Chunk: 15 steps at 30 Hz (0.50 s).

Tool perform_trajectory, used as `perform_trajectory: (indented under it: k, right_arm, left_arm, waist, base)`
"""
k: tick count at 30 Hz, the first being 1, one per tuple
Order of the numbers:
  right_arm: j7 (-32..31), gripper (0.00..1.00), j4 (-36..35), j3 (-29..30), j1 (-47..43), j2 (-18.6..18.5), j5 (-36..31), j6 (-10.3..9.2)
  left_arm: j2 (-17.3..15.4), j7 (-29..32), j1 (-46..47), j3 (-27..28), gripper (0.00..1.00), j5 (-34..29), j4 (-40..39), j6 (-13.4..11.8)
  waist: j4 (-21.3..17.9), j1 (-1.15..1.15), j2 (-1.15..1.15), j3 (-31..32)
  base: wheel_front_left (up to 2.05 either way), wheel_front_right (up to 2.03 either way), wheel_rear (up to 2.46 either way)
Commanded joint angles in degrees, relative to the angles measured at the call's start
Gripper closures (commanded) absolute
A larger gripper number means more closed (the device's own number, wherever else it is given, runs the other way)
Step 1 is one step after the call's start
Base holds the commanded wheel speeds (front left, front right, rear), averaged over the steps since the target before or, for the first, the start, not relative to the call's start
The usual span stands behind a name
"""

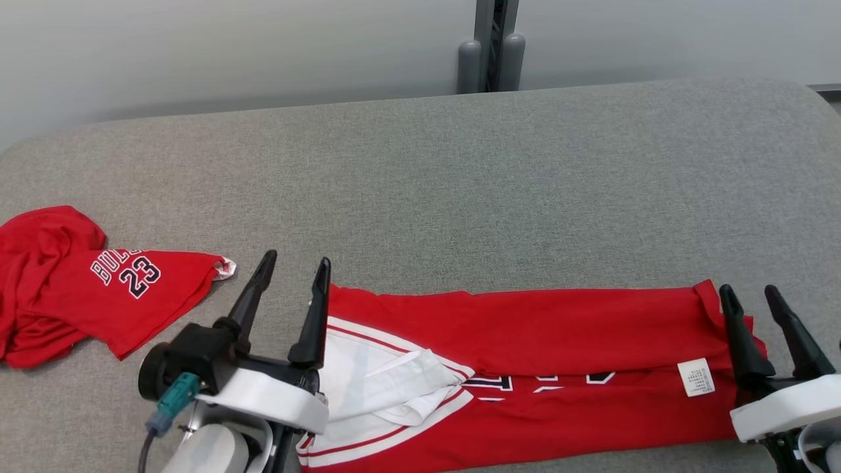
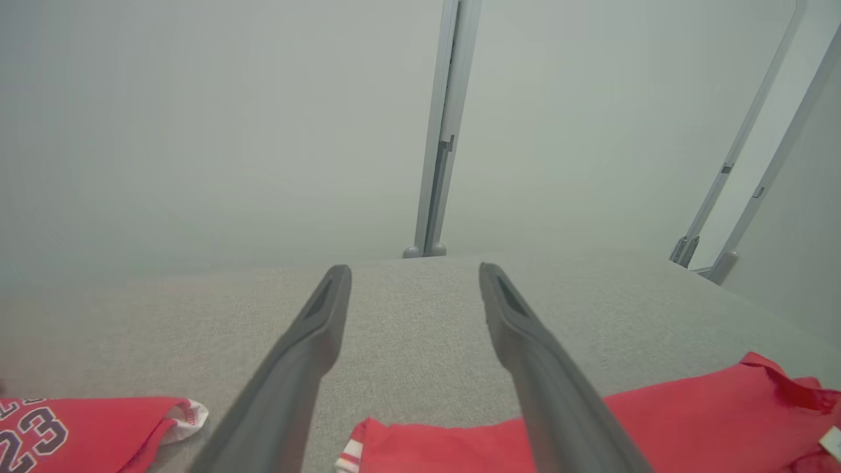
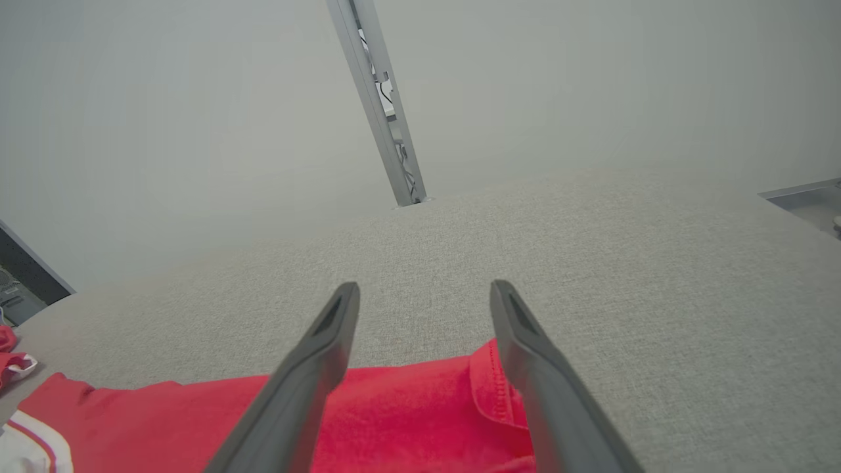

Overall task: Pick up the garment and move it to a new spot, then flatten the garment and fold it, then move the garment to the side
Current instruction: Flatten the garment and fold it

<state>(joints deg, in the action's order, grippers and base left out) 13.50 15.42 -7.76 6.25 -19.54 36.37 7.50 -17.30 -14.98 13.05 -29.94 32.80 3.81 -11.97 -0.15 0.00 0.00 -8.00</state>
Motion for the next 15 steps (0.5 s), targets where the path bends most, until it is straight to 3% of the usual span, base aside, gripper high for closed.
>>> perform_trajectory:
  k: [1,15]
  right_arm:
    - [0.60,0.00,0.66,0.00,0.55,0.67,-0.57,-0.02]
    - [-0.97,0.00,8.05,2.43,3.97,2.40,-2.97,-0.02]
  left_arm:
    - [1.18,-0.19,-1.08,1.34,0.00,-2.15,0.80,1.23]
    - [8.36,-0.21,-2.53,8.31,0.00,-11.67,5.56,9.37]
  waist:
    - [0.03,0.00,0.00,0.02]
    - [1.22,0.00,0.00,-1.61]
  base:
    - [0.00,0.00,0.00]
    - [0.00,0.00,0.00]
